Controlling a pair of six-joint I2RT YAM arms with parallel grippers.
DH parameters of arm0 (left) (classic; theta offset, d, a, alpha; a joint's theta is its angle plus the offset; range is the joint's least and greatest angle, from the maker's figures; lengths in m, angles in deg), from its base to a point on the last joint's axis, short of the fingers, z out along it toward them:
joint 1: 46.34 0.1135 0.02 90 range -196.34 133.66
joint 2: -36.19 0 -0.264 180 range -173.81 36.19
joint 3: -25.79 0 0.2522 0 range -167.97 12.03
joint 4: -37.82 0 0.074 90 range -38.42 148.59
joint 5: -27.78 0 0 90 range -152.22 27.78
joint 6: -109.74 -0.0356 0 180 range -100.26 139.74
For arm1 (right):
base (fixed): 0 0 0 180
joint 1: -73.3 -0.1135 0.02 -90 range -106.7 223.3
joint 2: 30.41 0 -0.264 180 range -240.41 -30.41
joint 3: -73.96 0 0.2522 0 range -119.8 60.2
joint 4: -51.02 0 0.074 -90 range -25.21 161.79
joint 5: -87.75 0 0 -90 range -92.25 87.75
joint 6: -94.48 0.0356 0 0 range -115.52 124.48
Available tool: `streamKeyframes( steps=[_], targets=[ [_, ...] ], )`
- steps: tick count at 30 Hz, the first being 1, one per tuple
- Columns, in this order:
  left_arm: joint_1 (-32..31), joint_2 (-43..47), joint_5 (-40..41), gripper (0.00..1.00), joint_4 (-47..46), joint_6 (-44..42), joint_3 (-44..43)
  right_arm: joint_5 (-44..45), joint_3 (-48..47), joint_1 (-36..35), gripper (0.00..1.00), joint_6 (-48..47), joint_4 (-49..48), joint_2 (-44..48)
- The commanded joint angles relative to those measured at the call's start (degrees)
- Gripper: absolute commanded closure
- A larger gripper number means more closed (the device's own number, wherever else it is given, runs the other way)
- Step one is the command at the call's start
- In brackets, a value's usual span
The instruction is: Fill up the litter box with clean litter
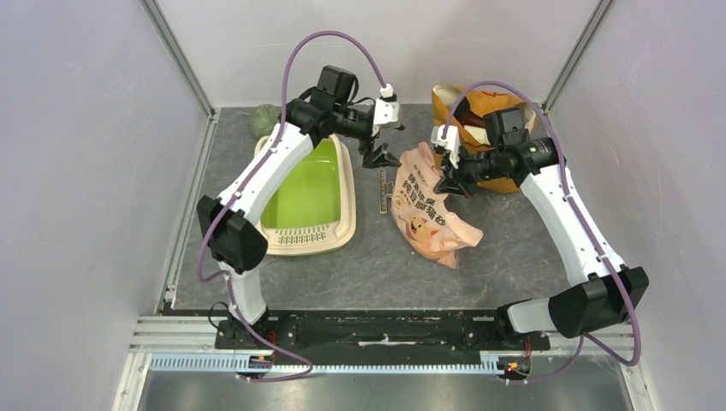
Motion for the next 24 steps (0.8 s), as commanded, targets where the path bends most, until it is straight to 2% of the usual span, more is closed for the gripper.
streamKeyframes(
  steps=[1,6,12,14,16,20,22,23,24],
  targets=[
    [-1.8,-2.3,-9.8,0.02,-7.5,-12.8,-1.8,-7.7,-3.1,-0.4,1.00,-5.5,-8.0,5.2],
    [-4.7,-4.0,-11.7,0.00,-7.6,-15.3,-0.8,-7.0,-1.7,-0.4,1.00,-6.9,-9.8,6.3],
    [-8.1,-6.1,-10.3,0.01,-7.6,-19.2,0.9,-5.9,-1.2,-0.4,1.00,-9.7,-9.5,6.9],
    [-9.0,-6.3,-9.5,0.04,-6.9,-19.9,1.5,-5.7,-1.0,-0.4,1.00,-9.9,-9.6,7.3],
    [-9.2,-6.4,-8.9,0.15,-5.3,-20.7,1.9,-5.7,-0.6,-0.4,1.00,-9.8,-9.6,7.9],
    [-8.8,-5.4,-7.0,0.48,-1.8,-22.6,4.7,-4.3,2.8,-0.4,1.00,-8.9,-12.6,11.0],
    [-8.9,-3.6,-6.5,0.70,-1.5,-23.9,7.6,-2.5,5.3,-0.4,1.00,-6.8,-15.8,12.9],
    [-8.9,-2.6,-6.0,0.88,-1.6,-25.0,9.0,-1.8,5.7,-0.4,1.00,-5.2,-17.0,13.3],
    [-8.8,-1.8,-5.4,0.97,-2.1,-25.2,10.4,-0.7,5.8,-0.3,0.99,-3.3,-17.6,13.3]
  ],
)
